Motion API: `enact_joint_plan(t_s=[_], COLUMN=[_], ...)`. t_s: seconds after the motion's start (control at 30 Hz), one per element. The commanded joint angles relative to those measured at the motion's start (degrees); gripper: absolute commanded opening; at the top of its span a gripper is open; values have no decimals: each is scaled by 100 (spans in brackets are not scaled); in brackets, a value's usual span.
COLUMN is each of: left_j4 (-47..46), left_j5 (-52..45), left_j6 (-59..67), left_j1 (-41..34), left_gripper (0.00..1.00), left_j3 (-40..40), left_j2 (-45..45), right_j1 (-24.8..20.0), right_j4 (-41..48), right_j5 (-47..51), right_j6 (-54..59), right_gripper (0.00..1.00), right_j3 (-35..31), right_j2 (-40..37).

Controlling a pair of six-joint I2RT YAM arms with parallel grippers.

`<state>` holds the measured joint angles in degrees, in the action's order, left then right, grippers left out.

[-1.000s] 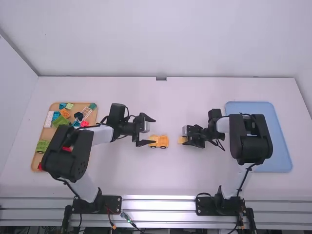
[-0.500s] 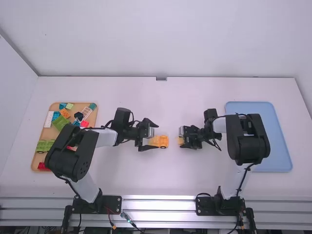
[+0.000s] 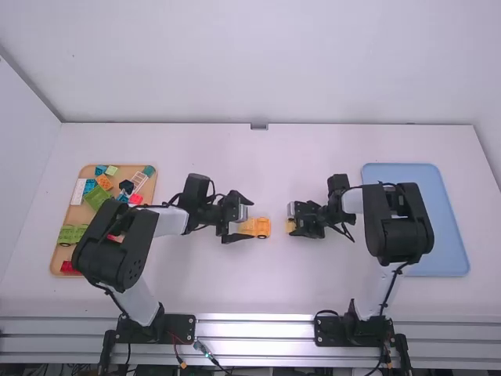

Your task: Assemble lego blocks to make yellow taxi

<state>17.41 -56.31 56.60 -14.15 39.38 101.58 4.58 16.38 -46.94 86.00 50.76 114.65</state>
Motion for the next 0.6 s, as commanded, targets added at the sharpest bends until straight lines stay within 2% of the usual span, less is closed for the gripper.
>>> enact_joint_plan(t_s=[0.0, 0.23, 0.43, 0.57], left_j4=[-46, -146, 286, 533], left_j5=[-52, 26, 26, -140], left_j6=[-20, -17, 63, 68], left_j1=[26, 22, 22, 22], left_gripper=[99, 99, 99, 99], left_j3=[-44, -44, -44, 44], left_j2=[70, 114, 595, 1016], right_j1=[-15, 46, 11, -46], right_j4=[13, 13, 81, 59], right_j5=[26, 24, -455, -463], right_j6=[-181, -160, -188, -623], right_gripper=[42, 31, 30, 29], right_j3=[-7, -7, -4, -4], right_j2=[129, 129, 26, -214])
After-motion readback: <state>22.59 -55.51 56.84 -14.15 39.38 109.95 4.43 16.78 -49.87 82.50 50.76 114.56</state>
